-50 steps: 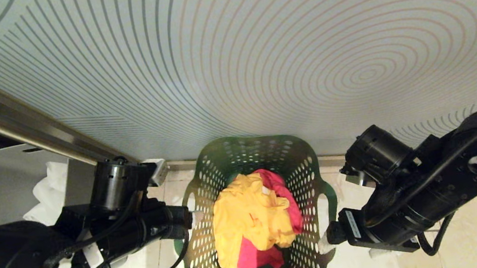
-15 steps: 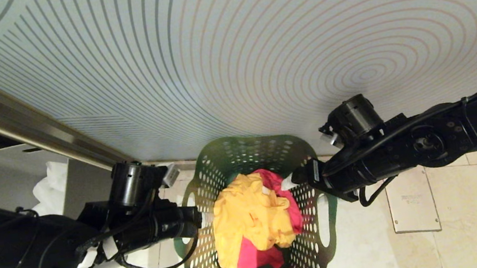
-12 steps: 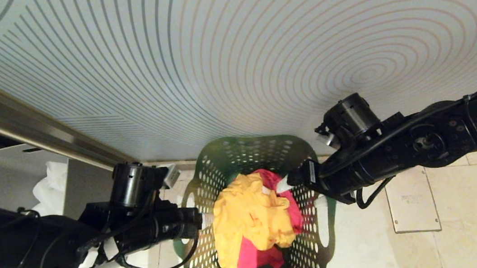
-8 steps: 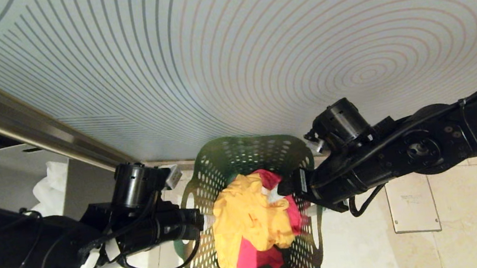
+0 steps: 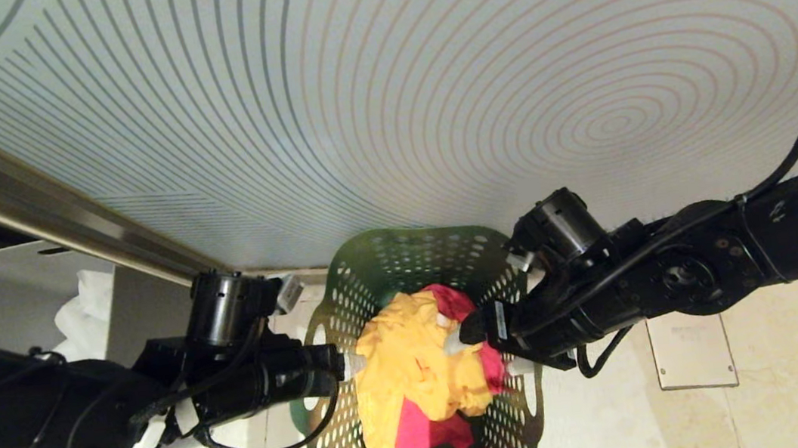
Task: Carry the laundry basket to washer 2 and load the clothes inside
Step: Pick up the clothes basket and put it beside the washing machine
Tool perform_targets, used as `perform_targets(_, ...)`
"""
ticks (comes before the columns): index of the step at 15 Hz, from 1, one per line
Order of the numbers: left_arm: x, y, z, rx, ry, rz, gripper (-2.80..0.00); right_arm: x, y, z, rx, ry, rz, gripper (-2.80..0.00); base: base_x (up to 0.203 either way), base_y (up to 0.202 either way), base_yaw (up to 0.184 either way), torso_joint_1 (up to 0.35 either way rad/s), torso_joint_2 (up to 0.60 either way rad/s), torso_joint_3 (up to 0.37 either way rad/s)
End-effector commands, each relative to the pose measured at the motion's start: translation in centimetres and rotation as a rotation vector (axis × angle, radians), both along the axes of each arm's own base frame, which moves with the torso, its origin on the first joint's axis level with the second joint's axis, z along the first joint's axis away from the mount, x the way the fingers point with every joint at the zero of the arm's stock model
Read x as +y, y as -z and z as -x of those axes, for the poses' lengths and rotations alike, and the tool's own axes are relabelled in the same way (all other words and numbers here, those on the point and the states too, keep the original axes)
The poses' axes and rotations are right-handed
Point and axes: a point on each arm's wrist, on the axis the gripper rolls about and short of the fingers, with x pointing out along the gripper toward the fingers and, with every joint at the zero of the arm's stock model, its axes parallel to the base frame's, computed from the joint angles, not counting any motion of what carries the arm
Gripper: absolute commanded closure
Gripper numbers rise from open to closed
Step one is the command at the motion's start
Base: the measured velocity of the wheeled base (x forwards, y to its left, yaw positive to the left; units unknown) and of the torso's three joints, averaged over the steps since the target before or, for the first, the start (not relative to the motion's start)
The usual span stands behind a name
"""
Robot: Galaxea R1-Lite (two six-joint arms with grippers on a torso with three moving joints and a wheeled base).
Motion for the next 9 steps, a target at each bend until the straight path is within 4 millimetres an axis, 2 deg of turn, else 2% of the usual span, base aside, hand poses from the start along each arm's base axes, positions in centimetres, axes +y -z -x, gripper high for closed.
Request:
perform_targets(1,0.1,-1.0,0.3,-0.022,0.005,0.03,-2.8,-0.1,1.1,0.2,0.034,0.0,0.019,-2.8,0.0,0.0,0.0,0.0,0.0,0.0)
perform_targets(5,-0.3,-1.1,0.9,0.101,0.005,0.191,-2.8,0.0,2.9,0.0,0.026,-0.002,0.016,-2.8,0.0,0.0,0.0,0.0,0.0,0.0)
perform_targets(9,-0.6,0.3,0.4,0.143,-0.001,0.177,-2.8,0.4,3.2,-0.5,-0.013,-0.004,-0.007,-2.8,0.0,0.0,0.0,0.0,0.0,0.0)
